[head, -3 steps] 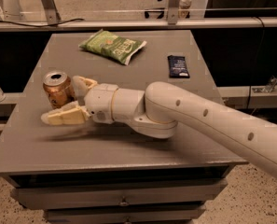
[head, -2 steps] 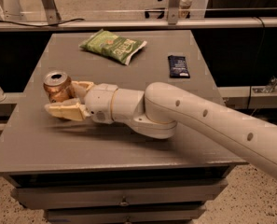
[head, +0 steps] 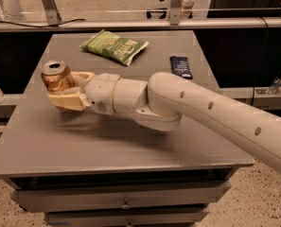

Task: Pick orange can

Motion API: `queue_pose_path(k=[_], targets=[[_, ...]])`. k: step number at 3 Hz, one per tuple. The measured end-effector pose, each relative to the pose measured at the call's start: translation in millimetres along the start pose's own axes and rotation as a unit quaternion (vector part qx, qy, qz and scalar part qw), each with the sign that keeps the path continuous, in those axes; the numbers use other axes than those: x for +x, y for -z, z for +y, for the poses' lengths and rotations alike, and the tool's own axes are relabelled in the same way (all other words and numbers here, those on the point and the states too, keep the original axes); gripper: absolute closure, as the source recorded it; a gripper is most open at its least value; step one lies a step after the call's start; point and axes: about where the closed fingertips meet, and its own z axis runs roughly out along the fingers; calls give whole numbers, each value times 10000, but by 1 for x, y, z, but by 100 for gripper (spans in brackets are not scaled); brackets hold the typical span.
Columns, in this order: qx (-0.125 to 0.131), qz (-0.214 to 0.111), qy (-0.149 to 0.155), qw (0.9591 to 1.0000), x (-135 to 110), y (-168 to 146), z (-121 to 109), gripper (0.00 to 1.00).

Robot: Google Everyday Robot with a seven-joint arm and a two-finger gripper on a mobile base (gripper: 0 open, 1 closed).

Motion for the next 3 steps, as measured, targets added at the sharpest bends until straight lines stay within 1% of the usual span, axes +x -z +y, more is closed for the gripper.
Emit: queue_pose_path(k=[1,2,3], targets=[[192,-118,42,9997,-38,2,-18,100],[354,-218,58,9991,-77,4,-33,100],[382,-233,51,9990,-82,6,-35,100]])
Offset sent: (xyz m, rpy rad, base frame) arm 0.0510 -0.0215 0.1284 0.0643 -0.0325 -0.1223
